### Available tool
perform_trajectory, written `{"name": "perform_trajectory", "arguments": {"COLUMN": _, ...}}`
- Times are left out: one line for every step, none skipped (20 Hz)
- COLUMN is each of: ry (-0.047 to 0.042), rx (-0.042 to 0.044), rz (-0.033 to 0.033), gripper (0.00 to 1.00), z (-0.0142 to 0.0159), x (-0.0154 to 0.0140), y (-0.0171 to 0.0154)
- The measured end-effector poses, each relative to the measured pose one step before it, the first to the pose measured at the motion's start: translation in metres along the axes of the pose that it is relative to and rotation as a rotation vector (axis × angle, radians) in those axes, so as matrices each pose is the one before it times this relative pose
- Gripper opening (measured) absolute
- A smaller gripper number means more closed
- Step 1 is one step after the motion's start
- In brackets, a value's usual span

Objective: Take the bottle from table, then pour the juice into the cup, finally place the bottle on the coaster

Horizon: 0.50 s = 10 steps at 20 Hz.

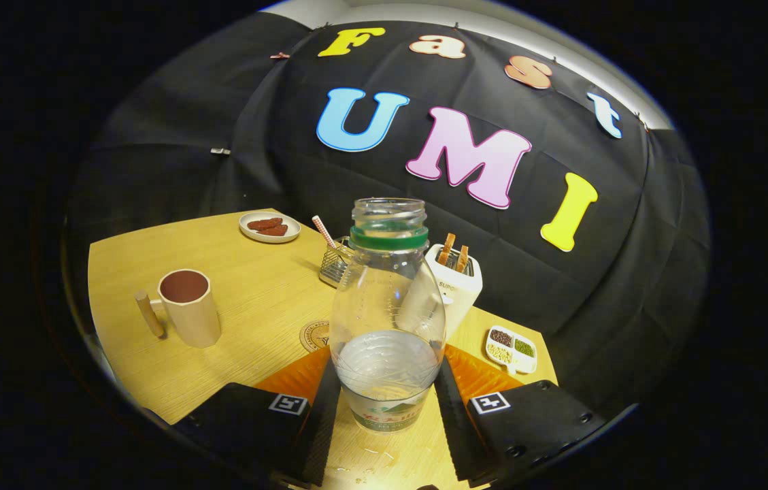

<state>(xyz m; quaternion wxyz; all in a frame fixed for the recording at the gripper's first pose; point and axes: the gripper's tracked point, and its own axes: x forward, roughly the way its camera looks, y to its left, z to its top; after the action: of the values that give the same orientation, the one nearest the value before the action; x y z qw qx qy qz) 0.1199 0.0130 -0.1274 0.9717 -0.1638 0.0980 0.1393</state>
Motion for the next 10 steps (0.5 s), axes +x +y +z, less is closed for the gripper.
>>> {"name": "perform_trajectory", "arguments": {"ry": 0.00872, "rx": -0.03012, "rz": 0.00139, "gripper": 0.72, "z": 0.00358, "x": 0.00114, "y": 0.00284}}
{"name": "perform_trajectory", "arguments": {"ry": 0.00525, "rx": -0.02899, "rz": -0.00308, "gripper": 0.72, "z": 0.00361, "x": 0.00088, "y": 0.00176}}
{"name": "perform_trajectory", "arguments": {"ry": 0.00464, "rx": -0.02907, "rz": -0.00205, "gripper": 0.72, "z": 0.00294, "x": 0.00166, "y": 0.00213}}
{"name": "perform_trajectory", "arguments": {"ry": 0.00577, "rx": -0.02867, "rz": -0.00066, "gripper": 0.72, "z": 0.00264, "x": 0.00169, "y": 0.00303}}
{"name": "perform_trajectory", "arguments": {"ry": 0.00575, "rx": -0.02750, "rz": -0.00208, "gripper": 0.72, "z": 0.00065, "x": 0.00234, "y": 0.00322}}
{"name": "perform_trajectory", "arguments": {"ry": 0.00472, "rx": -0.02612, "rz": -0.00165, "gripper": 0.71, "z": 0.00226, "x": 0.00212, "y": 0.00385}}
{"name": "perform_trajectory", "arguments": {"ry": 0.00500, "rx": -0.02063, "rz": -0.00321, "gripper": 0.72, "z": 0.00060, "x": 0.00260, "y": 0.00428}}
{"name": "perform_trajectory", "arguments": {"ry": 0.01332, "rx": -0.01631, "rz": -0.00376, "gripper": 0.72, "z": -0.00272, "x": 0.00487, "y": 0.00466}}
{"name": "perform_trajectory", "arguments": {"ry": 0.01721, "rx": -0.02075, "rz": -0.00261, "gripper": 0.72, "z": -0.00308, "x": 0.00473, "y": 0.00634}}
{"name": "perform_trajectory", "arguments": {"ry": 0.01107, "rx": -0.03034, "rz": -0.00343, "gripper": 0.72, "z": 0.00017, "x": 0.00341, "y": 0.00843}}
